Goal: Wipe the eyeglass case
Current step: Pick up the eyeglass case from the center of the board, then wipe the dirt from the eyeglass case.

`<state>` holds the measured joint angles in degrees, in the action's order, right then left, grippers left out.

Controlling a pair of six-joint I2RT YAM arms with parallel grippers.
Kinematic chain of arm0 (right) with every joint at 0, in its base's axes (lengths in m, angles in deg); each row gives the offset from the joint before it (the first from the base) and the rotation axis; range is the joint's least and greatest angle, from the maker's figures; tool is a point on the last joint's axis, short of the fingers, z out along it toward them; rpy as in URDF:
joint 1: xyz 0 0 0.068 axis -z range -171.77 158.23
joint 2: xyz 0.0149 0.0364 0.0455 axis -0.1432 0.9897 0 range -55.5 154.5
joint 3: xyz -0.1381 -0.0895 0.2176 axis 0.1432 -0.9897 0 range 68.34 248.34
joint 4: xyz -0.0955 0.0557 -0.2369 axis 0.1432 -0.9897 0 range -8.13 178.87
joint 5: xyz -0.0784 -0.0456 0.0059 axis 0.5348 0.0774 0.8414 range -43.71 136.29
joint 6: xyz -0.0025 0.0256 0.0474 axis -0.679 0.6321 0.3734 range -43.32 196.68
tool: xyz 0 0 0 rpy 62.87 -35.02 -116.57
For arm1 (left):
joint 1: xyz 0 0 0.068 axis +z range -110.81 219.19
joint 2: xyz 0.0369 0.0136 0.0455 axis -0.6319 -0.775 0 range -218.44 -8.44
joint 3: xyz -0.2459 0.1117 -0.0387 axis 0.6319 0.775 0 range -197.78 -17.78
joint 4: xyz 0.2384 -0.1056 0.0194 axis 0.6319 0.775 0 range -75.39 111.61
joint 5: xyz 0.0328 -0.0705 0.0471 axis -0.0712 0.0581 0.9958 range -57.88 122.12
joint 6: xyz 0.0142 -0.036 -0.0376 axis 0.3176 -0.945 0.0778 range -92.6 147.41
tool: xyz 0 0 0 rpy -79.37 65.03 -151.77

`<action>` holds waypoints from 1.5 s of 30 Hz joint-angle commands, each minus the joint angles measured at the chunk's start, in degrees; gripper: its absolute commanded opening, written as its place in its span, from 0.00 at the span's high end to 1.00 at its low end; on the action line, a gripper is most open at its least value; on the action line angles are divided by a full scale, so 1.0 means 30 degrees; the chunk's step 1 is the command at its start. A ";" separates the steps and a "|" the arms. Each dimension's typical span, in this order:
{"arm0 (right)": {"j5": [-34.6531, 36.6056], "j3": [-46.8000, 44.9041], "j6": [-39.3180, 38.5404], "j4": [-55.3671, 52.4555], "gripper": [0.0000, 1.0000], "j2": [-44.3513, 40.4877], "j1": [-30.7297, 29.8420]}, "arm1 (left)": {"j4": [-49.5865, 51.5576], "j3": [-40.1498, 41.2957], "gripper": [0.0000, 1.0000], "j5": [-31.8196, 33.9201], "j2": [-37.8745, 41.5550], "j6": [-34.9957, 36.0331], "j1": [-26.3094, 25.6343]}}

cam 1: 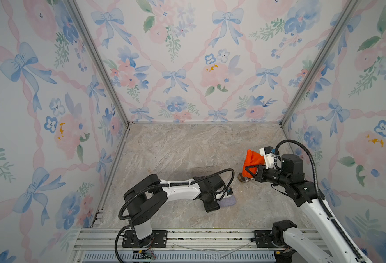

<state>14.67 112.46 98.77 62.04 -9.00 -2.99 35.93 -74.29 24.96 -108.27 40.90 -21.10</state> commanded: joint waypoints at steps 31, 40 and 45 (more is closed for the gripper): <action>-0.5293 -0.4356 0.9430 0.6696 1.00 0.3486 -0.5271 | -0.5543 0.0946 0.69 0.4679 0.6038 -0.0653 -0.0966; -0.5208 -0.1954 0.5107 -0.0138 1.00 0.3237 -0.2247 | -0.6073 0.1673 0.69 0.5080 0.7286 -0.0568 -0.1175; -0.3367 -0.2257 0.8557 0.4841 1.00 0.4376 -0.6528 | -0.6255 0.1661 0.69 0.5319 0.7415 -0.0456 -0.1274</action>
<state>0.44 106.84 118.83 70.83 1.86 -18.27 24.81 -68.32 41.03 -88.99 39.77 -24.18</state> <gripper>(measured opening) 0.109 0.599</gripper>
